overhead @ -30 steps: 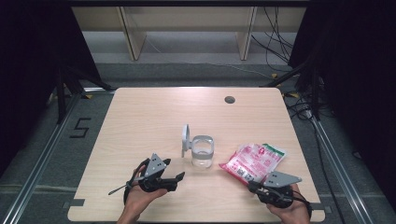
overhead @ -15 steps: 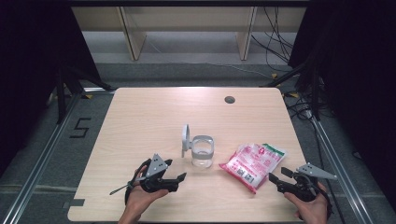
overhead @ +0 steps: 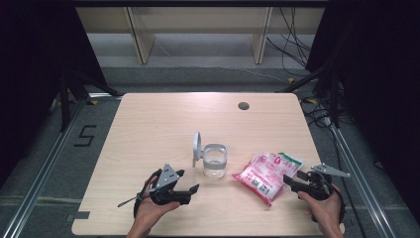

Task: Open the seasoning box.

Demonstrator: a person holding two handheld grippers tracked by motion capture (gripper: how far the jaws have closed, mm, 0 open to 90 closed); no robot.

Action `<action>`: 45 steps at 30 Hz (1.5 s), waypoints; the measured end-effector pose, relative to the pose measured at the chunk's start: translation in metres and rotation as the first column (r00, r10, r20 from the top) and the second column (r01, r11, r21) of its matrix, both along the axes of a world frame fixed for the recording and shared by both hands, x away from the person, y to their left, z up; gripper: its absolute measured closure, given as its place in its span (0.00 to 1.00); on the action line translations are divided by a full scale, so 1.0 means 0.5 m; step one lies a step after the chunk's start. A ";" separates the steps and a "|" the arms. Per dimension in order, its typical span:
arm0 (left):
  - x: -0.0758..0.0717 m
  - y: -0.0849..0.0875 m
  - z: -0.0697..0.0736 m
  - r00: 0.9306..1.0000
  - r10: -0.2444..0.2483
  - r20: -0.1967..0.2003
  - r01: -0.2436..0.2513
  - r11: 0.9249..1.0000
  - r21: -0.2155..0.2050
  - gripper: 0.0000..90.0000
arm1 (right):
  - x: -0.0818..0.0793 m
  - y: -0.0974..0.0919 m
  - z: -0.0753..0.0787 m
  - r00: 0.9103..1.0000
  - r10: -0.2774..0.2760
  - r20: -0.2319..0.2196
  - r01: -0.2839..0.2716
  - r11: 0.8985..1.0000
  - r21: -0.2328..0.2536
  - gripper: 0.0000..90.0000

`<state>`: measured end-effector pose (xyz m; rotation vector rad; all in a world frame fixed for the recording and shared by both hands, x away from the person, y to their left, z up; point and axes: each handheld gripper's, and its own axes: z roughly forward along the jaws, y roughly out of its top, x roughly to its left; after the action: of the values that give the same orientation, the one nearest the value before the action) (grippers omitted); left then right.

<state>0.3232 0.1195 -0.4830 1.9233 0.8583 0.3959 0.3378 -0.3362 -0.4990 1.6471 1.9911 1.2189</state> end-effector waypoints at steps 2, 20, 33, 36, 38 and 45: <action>0.001 0.001 0.001 1.000 -0.002 0.007 0.002 1.000 0.008 0.30 | 0.018 -0.005 -0.010 1.000 0.018 0.021 -0.018 1.000 -0.016 0.36; 0.002 0.004 0.000 1.000 0.003 -0.007 -0.003 1.000 0.003 0.30 | 0.064 0.008 -0.033 1.000 0.006 -0.003 -0.006 1.000 0.014 0.48; 0.002 0.005 0.002 1.000 0.010 -0.010 -0.010 1.000 -0.002 0.30 | 0.089 0.033 -0.039 0.998 -0.028 -0.054 0.033 0.995 0.090 0.81; 0.002 0.004 0.002 1.000 0.004 -0.008 -0.004 1.000 -0.011 0.30 | 0.096 0.023 -0.038 0.999 0.038 0.006 -0.038 0.998 0.044 0.94; 0.002 0.005 0.003 1.000 0.000 -0.006 0.000 1.000 -0.009 0.30 | 0.097 0.024 -0.035 0.998 0.058 0.031 -0.059 0.997 0.048 0.98; 0.004 0.006 0.000 1.000 0.006 -0.012 -0.006 1.000 -0.023 0.30 | 0.086 0.046 0.001 0.987 0.105 0.120 -0.112 0.992 0.060 1.00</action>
<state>0.3252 0.1223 -0.4830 1.9036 0.8730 0.3772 0.3809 -0.3132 -0.4983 1.4769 2.0116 1.4008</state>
